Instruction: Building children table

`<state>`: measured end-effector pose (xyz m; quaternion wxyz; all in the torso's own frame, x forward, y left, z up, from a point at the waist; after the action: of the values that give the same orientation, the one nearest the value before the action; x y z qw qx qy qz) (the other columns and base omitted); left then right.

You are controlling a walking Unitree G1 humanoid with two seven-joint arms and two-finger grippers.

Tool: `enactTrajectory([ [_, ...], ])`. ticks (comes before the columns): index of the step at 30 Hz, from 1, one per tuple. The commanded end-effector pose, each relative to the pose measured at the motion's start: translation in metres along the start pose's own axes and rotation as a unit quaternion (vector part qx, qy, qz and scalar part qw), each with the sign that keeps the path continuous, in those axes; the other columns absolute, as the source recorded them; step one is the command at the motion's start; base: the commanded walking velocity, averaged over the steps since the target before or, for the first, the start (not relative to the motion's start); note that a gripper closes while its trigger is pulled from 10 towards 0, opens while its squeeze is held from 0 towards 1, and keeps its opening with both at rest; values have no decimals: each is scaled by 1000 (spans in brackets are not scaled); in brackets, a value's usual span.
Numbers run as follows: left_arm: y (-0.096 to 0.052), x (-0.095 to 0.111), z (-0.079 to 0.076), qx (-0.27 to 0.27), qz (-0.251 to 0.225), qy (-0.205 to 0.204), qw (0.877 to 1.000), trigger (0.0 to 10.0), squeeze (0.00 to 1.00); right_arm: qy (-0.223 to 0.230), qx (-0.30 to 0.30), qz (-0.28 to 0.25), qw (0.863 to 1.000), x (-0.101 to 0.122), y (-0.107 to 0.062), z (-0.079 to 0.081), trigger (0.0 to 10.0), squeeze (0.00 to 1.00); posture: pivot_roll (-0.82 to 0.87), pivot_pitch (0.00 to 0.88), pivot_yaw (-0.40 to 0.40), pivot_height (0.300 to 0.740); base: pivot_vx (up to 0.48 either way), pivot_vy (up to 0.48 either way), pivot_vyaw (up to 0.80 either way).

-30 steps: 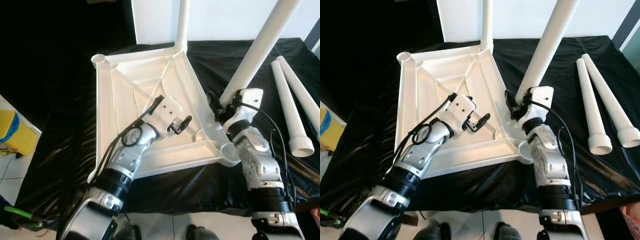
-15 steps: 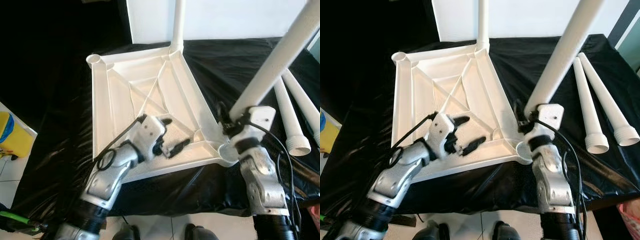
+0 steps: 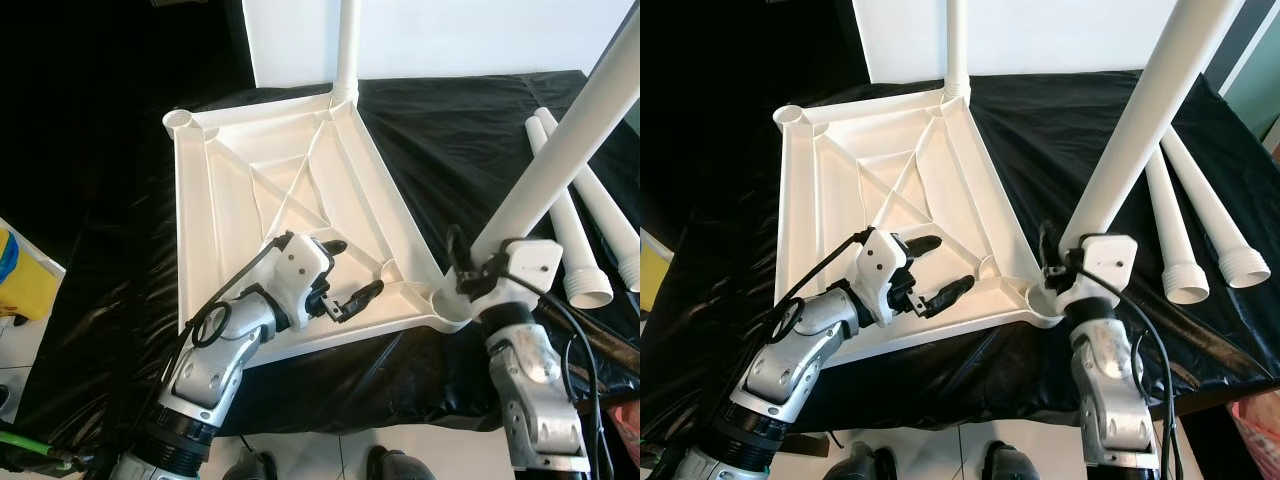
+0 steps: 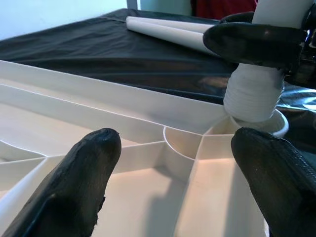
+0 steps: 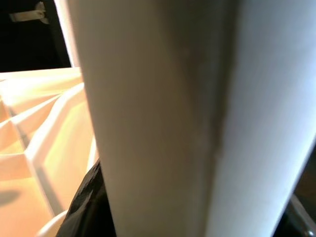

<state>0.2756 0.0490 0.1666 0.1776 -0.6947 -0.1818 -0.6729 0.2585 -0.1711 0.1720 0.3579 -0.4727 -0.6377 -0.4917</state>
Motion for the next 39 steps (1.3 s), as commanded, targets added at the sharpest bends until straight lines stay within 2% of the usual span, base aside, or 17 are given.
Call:
enactTrajectory([
  [1,0,-6,-13,-51,21,-2,998,10000,0,0,16,4,1000,-2,-6,8,10000,0,-70,165,21,740,0,0,0],
  [11,1,-13,-22,-72,40,-5,997,10000,0,-12,43,9,999,-6,-14,14,10000,0,-71,166,25,740,0,0,0],
  [18,1,-12,-21,-70,42,-7,997,10000,0,-12,40,25,999,-14,-19,11,10000,0,-74,167,30,740,0,0,0],
  [22,2,-10,-19,-69,41,-4,997,10000,0,-1,12,44,999,-22,-20,1,10000,0,-77,169,32,740,0,0,0],
  [31,3,-10,-22,-73,43,-4,996,10000,0,-2,19,43,999,-24,-18,1,10000,0,-80,168,35,740,0,0,0],
  [39,2,-8,-20,-69,42,-2,997,10000,0,-54,89,21,994,-27,-22,9,10000,0,-73,165,35,740,0,0,0],
])
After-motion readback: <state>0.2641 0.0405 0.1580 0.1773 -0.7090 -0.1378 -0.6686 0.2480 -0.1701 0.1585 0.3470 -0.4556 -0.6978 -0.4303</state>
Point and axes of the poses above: a point about 5 cm out from each wrist's last joint towards the gripper, its own y axis pointing out of the wrist towards the gripper, its own x axis along the axis of the wrist's last joint, z = x × y, the point moved 1 cm from there along y, pointing out of the wrist towards the gripper, and after that the axes turned 14 degrees about -y, right-handed, at the moved point
